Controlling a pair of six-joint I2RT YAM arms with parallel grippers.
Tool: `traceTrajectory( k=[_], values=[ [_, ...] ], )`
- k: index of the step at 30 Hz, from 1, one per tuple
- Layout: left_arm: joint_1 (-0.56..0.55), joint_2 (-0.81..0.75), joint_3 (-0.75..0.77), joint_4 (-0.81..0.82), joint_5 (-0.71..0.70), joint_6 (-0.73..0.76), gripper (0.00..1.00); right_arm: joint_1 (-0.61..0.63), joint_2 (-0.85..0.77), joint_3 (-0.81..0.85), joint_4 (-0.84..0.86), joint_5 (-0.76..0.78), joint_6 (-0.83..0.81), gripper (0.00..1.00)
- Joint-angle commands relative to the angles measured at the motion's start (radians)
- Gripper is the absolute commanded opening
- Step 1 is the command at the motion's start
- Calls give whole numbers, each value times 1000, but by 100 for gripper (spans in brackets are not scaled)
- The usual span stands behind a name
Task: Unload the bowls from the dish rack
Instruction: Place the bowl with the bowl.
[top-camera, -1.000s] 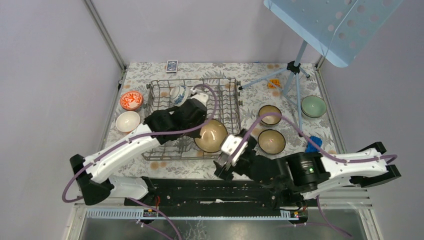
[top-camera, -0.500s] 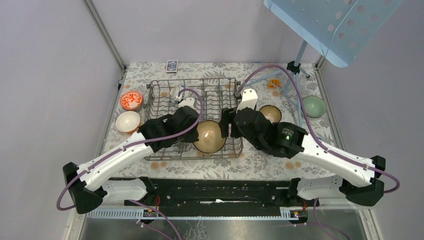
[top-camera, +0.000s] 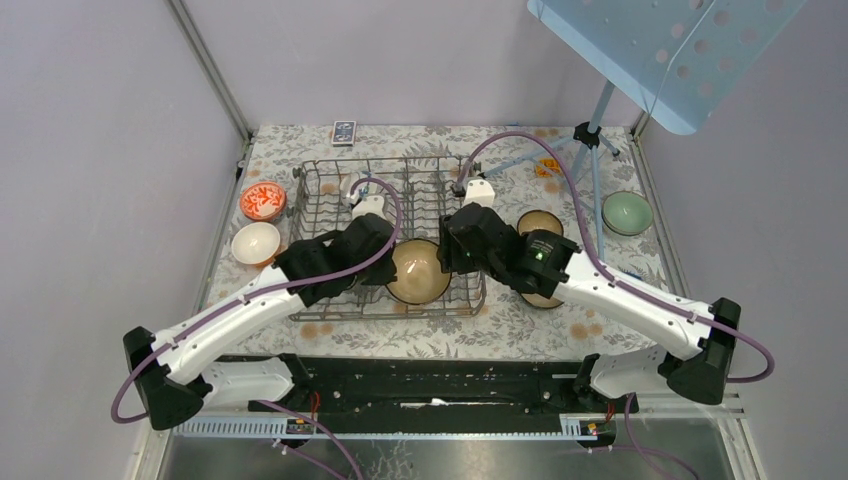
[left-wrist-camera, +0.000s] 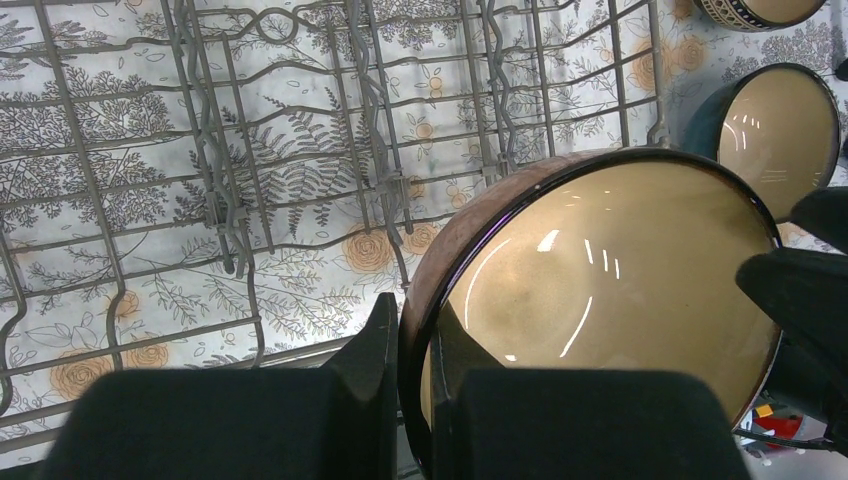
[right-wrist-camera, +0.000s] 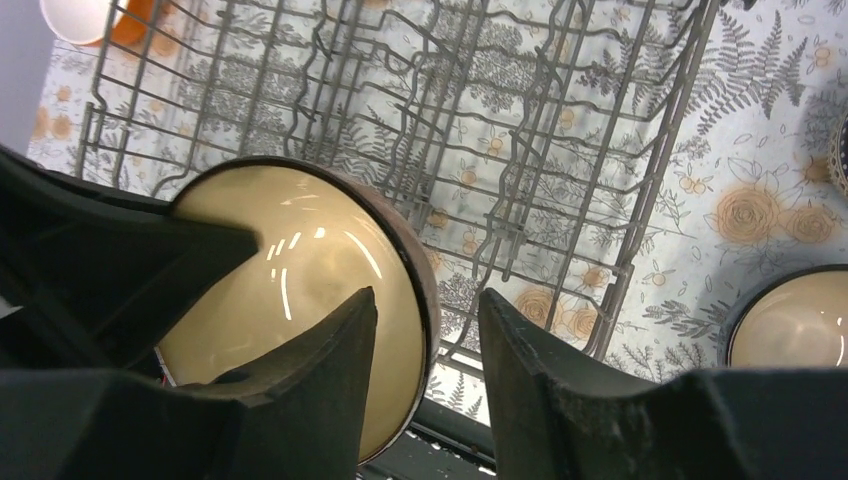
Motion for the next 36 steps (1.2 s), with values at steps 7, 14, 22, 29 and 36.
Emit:
traceTrajectory(
  k=[7,14,22,29,36],
  values=[
    [0,-62,16,137,-31,-37,0,-12,38,-8,-44,7,-5,31],
    [0,-61,14,145,-27,-39,0,-12,55,-14,-53,-4,-16,24],
    [0,-54,12,145,-33,-42,0,-12,66,-7,-69,-11,-30,31],
    [1,-47,11,148,-35,-47,0,-12,72,-15,-76,-34,-35,28],
    [0,-51,7,149,-29,-51,0,-12,54,-30,-82,-40,-51,0]
  ],
)
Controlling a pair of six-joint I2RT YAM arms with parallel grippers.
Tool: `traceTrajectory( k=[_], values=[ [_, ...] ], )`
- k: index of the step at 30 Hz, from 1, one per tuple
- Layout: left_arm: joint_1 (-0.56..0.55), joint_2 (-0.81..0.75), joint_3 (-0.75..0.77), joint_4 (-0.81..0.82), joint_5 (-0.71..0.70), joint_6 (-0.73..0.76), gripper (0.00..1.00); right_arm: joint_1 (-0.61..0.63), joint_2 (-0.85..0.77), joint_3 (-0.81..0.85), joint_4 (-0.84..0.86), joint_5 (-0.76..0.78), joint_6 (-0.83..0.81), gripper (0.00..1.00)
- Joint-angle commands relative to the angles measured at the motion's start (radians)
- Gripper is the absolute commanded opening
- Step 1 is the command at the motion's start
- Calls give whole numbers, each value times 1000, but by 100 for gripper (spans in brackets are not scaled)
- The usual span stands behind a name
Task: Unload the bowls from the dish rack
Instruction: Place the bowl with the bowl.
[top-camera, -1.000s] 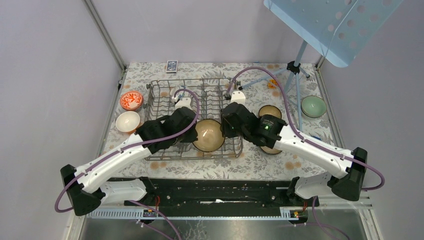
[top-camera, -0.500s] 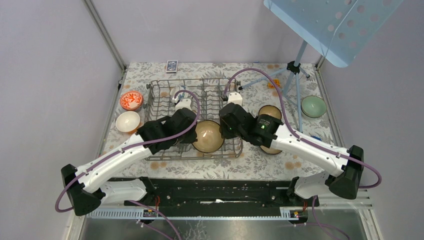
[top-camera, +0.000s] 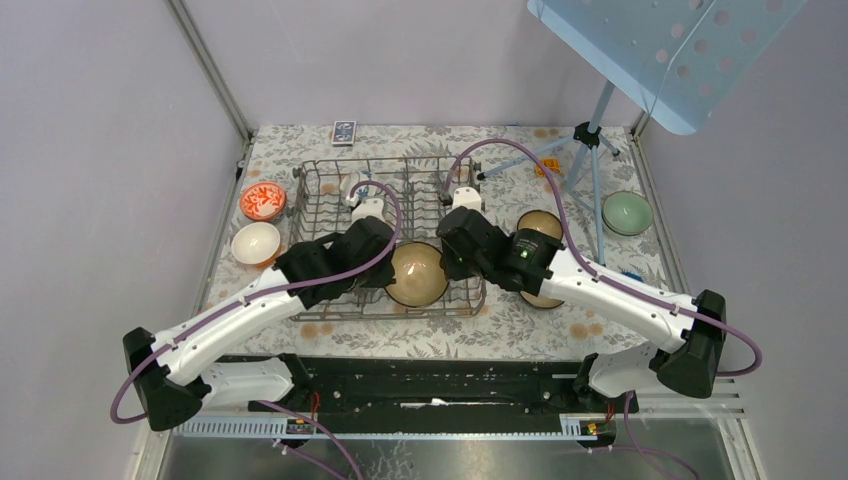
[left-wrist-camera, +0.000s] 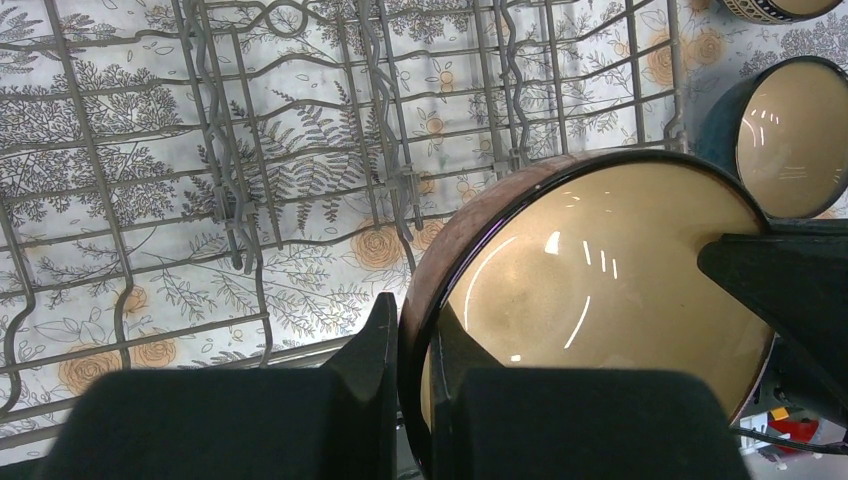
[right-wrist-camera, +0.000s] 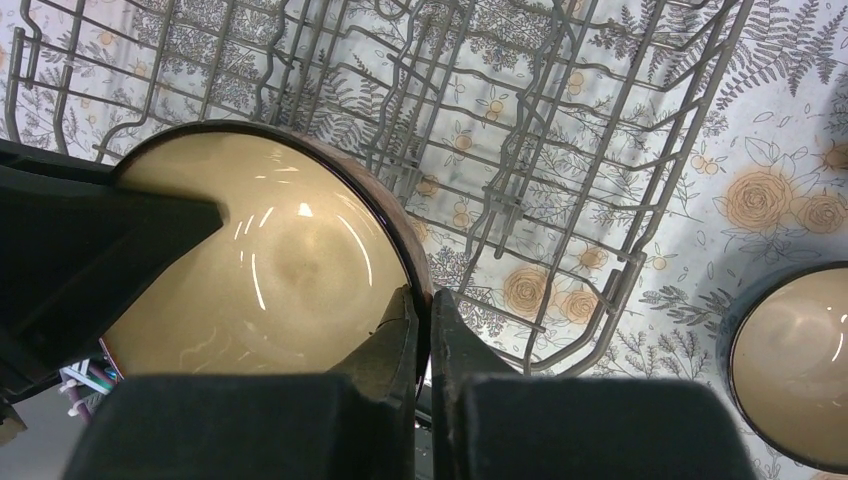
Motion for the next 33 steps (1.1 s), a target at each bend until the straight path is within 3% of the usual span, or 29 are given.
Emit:
traceTrajectory(
  k=[1,3,5,8,15,25,33],
  values=[
    [1,-40,27,150,-16,-50,0,-8,-13,-20,-55,14,-15,0],
    [1,-48,22,151,-21,-54,9,-8,-28,-20,-62,15,-18,0],
    [1,-57,19,156,-22,-53,34,-8,-50,-17,-71,22,-21,0],
    [2,-65,18,164,-20,-54,62,-8,-87,-4,-100,43,-26,0],
    [1,-66,34,159,-25,-40,97,-11,-187,19,-215,166,-19,0],
    [2,-156,-24,153,-175,-68,99,-138,-339,-29,-346,293,-10,0],
    [1,-226,-159,262,-200,-108,99,-414,-468,-219,-191,240,41,0]
  ],
)
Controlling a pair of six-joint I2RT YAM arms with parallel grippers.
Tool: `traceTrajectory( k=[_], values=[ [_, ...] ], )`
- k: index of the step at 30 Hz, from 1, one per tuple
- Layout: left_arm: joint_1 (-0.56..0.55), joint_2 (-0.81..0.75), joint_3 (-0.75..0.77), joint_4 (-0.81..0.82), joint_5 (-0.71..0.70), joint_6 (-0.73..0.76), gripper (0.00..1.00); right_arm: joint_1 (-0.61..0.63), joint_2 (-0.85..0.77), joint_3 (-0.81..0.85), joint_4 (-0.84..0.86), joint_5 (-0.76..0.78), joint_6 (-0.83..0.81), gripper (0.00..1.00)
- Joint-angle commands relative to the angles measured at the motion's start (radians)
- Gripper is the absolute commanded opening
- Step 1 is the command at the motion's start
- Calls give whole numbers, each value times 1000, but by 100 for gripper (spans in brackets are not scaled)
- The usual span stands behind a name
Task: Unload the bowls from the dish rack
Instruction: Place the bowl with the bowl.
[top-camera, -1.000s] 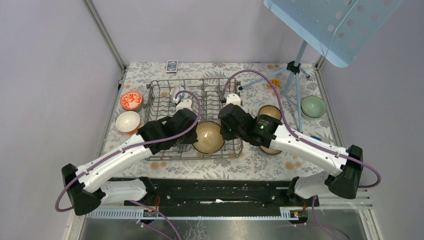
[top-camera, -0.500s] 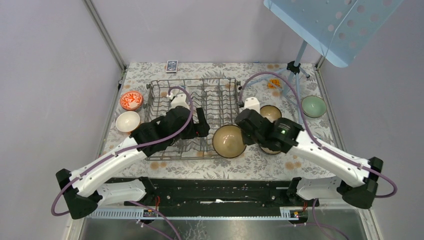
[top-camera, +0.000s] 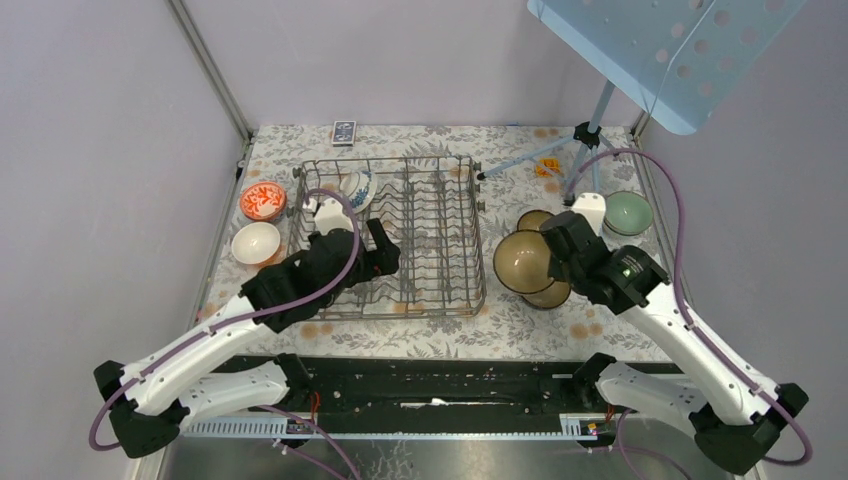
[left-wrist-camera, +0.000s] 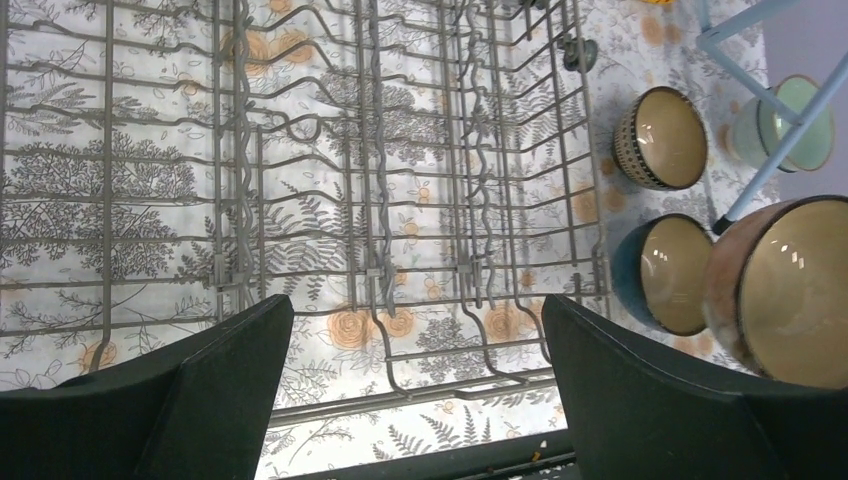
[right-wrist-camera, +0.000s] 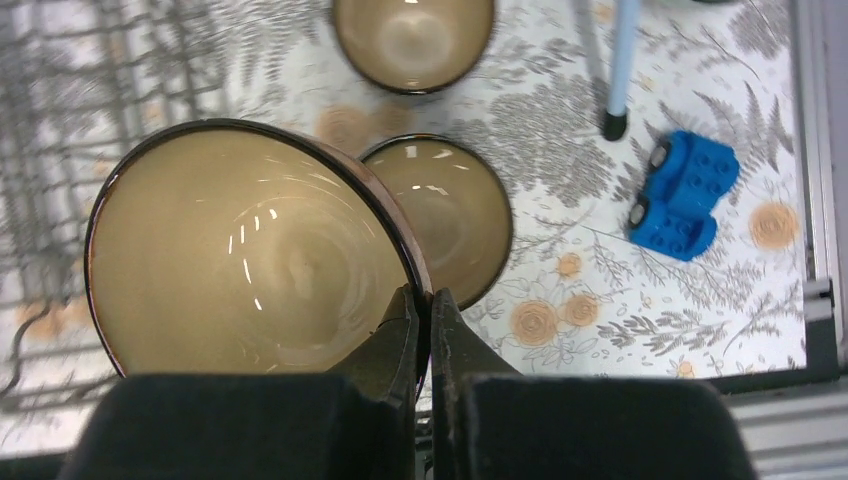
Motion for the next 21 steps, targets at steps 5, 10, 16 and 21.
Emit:
traceTrajectory(
  k=[5,10,16,21],
  values=[
    [3,-4,-71,133,-27,-22,99,-247,-101,-172,256,-55,139,0],
    [4,-8,-97,141,-11,-30,99,-296,-117,-240,299,-53,166,0],
    [3,-22,-133,163,2,-43,99,-325,-131,-304,336,-51,167,0],
    [3,-14,-143,166,14,-52,99,-341,-134,-345,362,-57,168,0]
  ],
)
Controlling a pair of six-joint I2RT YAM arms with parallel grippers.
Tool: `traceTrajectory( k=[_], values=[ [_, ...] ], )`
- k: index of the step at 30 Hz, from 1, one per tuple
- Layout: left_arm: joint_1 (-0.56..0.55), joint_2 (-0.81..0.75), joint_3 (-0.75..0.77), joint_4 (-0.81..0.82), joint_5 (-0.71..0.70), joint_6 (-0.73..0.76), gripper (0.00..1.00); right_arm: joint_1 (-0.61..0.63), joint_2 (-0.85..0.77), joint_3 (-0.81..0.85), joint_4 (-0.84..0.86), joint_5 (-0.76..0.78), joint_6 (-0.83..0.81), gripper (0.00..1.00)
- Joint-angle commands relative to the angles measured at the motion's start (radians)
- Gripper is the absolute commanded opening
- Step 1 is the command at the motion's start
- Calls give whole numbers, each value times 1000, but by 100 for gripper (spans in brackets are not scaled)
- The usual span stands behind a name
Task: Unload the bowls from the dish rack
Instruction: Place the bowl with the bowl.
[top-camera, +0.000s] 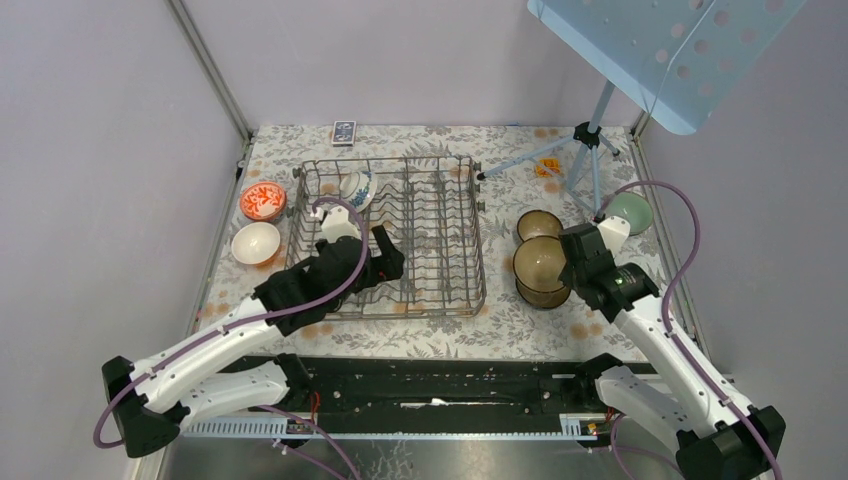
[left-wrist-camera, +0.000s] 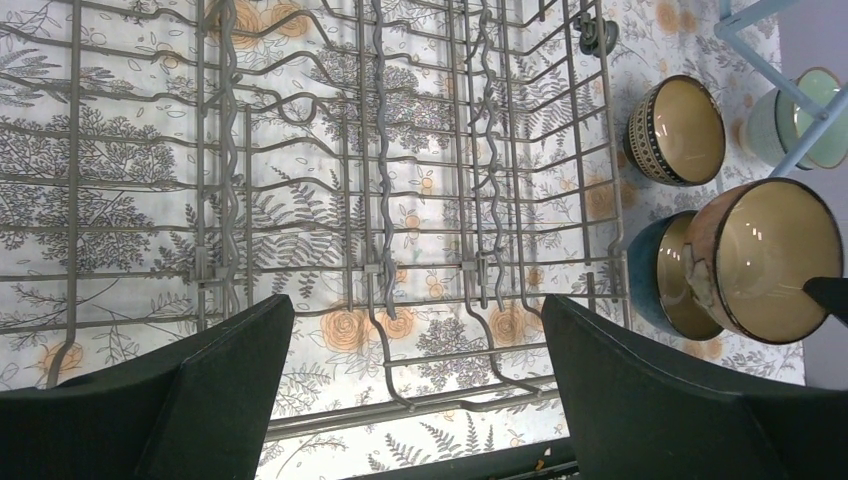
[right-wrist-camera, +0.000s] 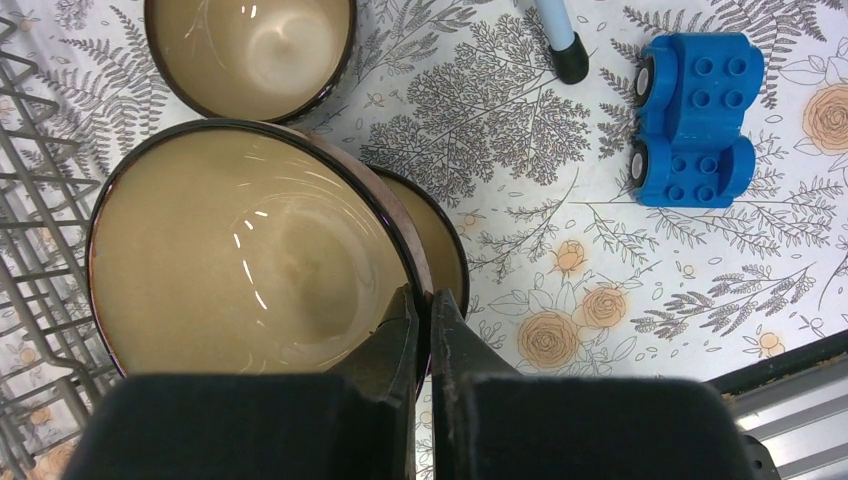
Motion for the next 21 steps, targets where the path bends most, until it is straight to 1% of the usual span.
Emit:
traceTrajectory(
  k=[1,21],
  values=[
    [4,-9,-10,55,11,-22,99,-20,-30,-7,137,-5,48,0],
    [3,-2,-60,98,23,-39,99,-56,-45,-129,203,-73,82,0]
  ],
)
